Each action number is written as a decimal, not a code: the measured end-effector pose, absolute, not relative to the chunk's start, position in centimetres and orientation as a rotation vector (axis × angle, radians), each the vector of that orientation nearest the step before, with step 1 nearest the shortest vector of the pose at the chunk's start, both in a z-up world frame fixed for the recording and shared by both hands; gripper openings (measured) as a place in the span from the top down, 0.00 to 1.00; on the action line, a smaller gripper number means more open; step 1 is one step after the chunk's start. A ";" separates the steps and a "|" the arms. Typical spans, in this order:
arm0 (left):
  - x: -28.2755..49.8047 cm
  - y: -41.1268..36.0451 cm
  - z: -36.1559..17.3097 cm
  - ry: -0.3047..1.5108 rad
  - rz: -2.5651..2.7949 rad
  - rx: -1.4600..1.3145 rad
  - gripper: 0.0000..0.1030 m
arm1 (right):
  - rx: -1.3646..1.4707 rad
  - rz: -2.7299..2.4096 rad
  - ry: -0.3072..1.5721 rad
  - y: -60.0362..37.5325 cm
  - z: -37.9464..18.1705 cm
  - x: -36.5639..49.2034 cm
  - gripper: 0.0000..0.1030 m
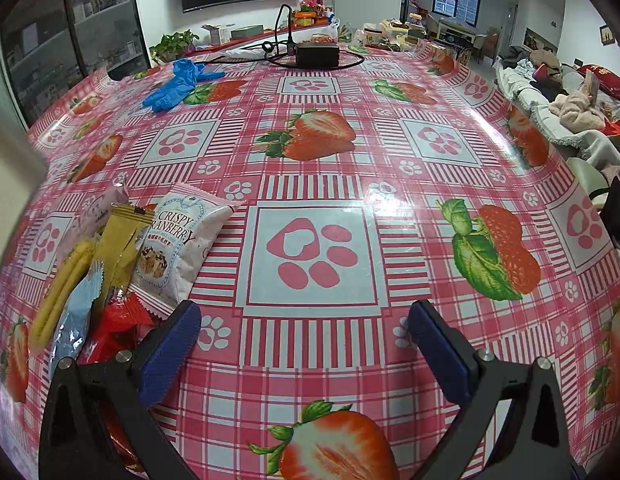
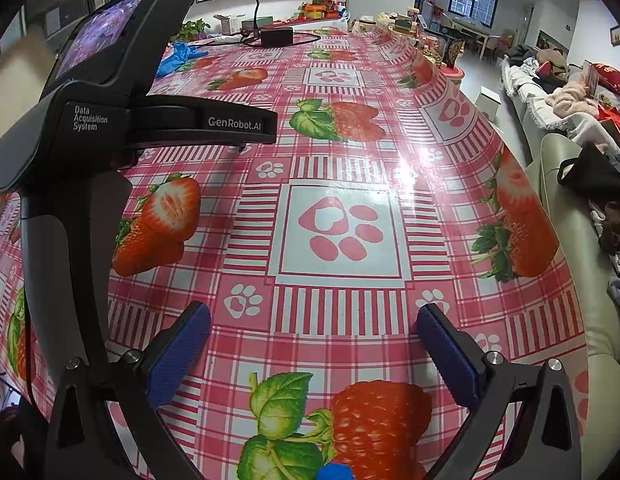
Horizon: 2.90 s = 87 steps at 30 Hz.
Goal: Organize snacks
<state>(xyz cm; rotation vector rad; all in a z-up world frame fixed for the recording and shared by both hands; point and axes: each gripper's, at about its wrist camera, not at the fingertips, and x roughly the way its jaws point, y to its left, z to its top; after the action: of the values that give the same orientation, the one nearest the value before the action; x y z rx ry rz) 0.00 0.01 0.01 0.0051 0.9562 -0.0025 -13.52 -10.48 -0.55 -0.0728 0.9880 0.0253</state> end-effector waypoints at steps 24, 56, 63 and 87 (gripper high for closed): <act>0.0 0.0 0.0 0.956 -0.003 0.005 0.00 | -0.079 0.025 0.985 -10.8 -0.7 -13.0 0.00; 0.0 0.0 0.0 0.956 -0.003 0.005 0.00 | -0.059 0.051 0.985 -10.8 -0.7 -13.1 0.00; 0.0 0.0 0.0 0.956 -0.003 0.005 0.00 | -0.046 0.060 0.984 -10.8 -0.7 -13.2 0.00; -1.3 0.5 1.0 0.995 -0.085 0.085 0.00 | -0.050 0.034 1.023 -10.7 -0.8 -12.5 0.00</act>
<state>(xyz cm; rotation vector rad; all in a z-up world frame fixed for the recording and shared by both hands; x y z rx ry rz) -1.32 0.46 0.97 0.0849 0.9951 -0.0845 -12.50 -10.72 -0.82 -0.0499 1.0228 0.0341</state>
